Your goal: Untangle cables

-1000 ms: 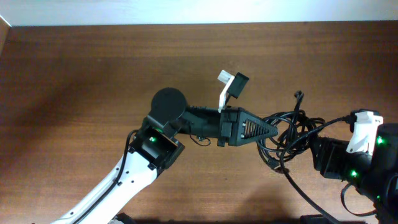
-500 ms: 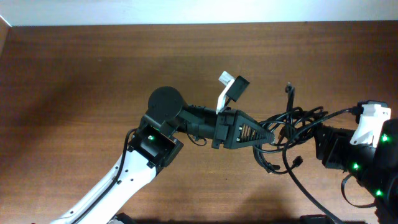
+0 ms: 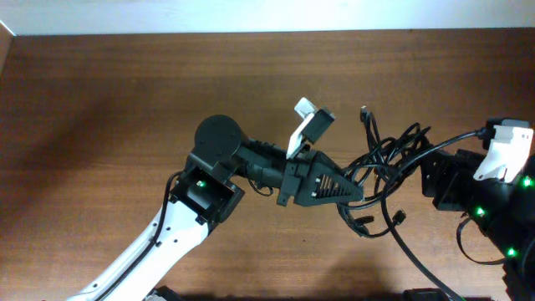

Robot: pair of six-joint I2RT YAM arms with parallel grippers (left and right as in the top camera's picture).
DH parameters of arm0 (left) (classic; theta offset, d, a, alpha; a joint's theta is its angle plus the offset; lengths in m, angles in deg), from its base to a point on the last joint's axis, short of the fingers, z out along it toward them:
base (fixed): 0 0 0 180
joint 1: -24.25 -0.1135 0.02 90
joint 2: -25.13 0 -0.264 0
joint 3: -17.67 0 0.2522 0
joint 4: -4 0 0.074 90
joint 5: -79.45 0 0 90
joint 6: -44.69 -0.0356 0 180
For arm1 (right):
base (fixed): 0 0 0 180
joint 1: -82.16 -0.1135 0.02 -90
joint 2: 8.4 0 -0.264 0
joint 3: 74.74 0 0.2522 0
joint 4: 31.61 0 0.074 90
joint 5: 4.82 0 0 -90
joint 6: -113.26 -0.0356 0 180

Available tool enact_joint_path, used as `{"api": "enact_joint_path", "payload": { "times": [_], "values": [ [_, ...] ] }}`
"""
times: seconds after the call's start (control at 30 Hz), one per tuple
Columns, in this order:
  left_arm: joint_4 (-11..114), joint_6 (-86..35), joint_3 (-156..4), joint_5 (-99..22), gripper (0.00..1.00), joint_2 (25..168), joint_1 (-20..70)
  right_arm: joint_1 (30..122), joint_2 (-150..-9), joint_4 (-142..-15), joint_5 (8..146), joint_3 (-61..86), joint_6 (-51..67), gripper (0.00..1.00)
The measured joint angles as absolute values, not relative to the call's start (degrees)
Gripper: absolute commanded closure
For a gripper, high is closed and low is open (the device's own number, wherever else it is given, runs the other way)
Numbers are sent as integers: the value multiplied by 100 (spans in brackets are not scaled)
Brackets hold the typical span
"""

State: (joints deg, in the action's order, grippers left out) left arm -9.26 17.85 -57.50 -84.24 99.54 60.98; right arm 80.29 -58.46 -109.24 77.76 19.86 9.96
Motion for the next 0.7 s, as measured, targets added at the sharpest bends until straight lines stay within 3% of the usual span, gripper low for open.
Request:
{"api": "enact_joint_path", "payload": {
  "times": [0.13,0.17,0.27,0.53,0.7],
  "values": [
    [-929,1190,-5750,-8783,100,9952,6085,8032,-5846,-10918,7505,1979,1000,27],
    [-929,1002,-5757,-8890,100,9950,6080,8032,-5849,-10922,7418,1979,1002,16],
    [-933,563,-5761,-9143,100,9919,6080,8051,-5849,-10996,7168,1968,998,2],
    [-854,113,-5787,-9460,100,9755,6083,8115,-5656,-11056,6666,1951,996,1],
    [20,74,-5829,-8566,98,9724,6037,8134,-5431,-11045,6646,1946,992,1]
  ]
}}
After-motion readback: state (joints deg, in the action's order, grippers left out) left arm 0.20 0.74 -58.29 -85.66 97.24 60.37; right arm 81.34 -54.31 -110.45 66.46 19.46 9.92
